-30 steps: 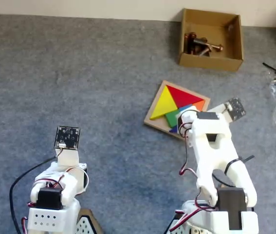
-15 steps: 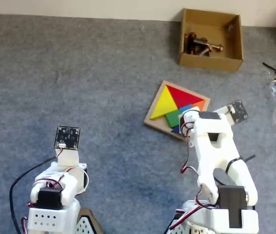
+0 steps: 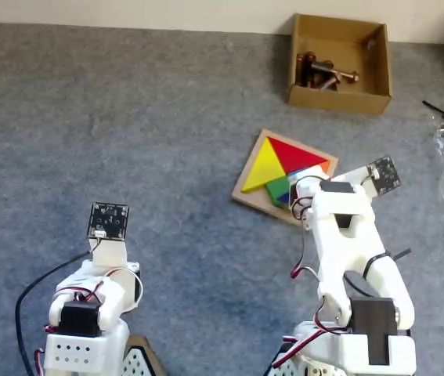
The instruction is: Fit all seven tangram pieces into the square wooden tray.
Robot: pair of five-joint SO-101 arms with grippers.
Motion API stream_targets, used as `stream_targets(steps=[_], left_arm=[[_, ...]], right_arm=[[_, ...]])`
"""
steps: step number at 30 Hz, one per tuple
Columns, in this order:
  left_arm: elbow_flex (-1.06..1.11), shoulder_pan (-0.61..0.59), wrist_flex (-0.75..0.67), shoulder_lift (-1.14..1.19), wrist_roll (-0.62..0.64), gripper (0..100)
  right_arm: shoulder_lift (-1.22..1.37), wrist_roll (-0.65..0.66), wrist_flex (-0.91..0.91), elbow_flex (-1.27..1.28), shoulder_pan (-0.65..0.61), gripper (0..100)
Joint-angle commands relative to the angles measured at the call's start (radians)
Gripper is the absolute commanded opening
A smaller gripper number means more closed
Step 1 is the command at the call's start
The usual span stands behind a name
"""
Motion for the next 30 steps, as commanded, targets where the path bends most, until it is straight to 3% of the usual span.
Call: stream_targets(steps=[1,8,15,30], left_arm=[[0.019,0.016,-0.003,-0.007,0.008,1],[0.019,0.016,-0.003,-0.007,0.008,1],[0.019,0.016,-0.003,-0.007,0.008,1],[0.019,0.016,-0.003,-0.007,0.008,1]], right_arm=[[-0.007,0.005,0.024,-0.005,0.008,0.7],[-0.007,0.063,0.031,-0.004,-0.018,1.2],[-0.007,0.064,0.042,0.016,-0.019,11.1],[-0.016,0.069,0.047,0.016,-0.061,11.6]])
